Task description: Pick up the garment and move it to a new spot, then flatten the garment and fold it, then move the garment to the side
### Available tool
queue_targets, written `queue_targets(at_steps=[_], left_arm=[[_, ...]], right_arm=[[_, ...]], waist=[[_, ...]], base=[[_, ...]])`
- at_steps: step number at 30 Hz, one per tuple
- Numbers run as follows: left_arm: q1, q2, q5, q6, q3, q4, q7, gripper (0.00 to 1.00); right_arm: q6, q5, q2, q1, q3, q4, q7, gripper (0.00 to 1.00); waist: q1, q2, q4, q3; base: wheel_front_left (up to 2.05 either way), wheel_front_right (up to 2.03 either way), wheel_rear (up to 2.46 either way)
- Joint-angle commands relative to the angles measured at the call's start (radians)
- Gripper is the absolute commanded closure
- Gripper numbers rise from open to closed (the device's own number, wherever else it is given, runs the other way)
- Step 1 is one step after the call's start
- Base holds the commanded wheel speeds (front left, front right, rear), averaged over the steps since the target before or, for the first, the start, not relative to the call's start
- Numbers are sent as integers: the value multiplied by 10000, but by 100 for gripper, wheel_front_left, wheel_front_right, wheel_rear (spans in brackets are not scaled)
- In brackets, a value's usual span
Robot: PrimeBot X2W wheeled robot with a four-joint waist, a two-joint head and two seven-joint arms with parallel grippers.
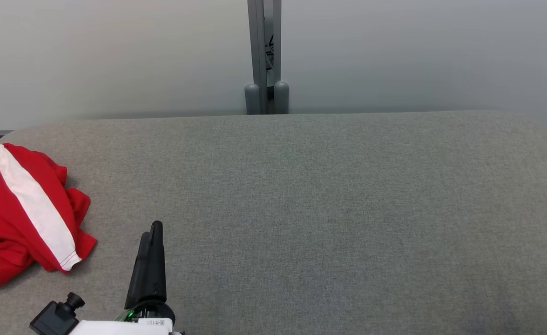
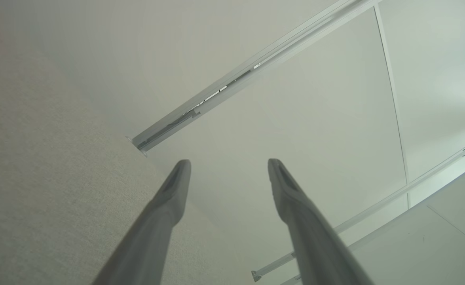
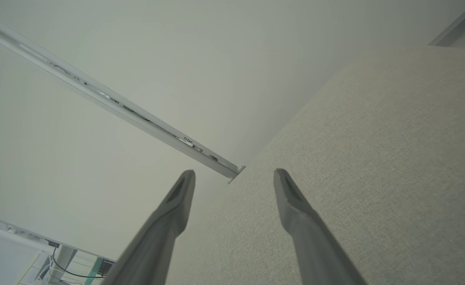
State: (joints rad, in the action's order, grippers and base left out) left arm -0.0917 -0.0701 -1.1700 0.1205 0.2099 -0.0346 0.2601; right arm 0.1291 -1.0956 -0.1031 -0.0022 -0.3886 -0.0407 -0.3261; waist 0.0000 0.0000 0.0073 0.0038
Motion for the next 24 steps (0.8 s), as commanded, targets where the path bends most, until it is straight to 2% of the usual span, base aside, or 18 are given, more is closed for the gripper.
queue_targets(at_steps=[1, 5, 12, 24], left_arm=[[306, 9, 298, -35, -76, -45, 17, 0], [645, 37, 1489, -338, -226, 67, 18, 0], [1076, -99, 3029, -645, -244, 229, 19, 0], [1568, -577, 5404, -1285, 67, 644, 9, 0]], right_arm=[[16, 348, -230, -271, 132, 215, 160, 0], [17, 1754, -415, -469, 607, 388, 633, 0], [18, 3510, -580, -688, 1249, 576, 1252, 0], [20, 5087, -571, -873, 1960, 545, 2140, 0]], waist=[[0, 0, 3, 0], [0, 0, 23, 1], [0, 0, 33, 4], [0, 0, 31, -11]], base=[[0, 0, 0], [0, 0, 0], [0, 0, 0], [0, 0, 0]])
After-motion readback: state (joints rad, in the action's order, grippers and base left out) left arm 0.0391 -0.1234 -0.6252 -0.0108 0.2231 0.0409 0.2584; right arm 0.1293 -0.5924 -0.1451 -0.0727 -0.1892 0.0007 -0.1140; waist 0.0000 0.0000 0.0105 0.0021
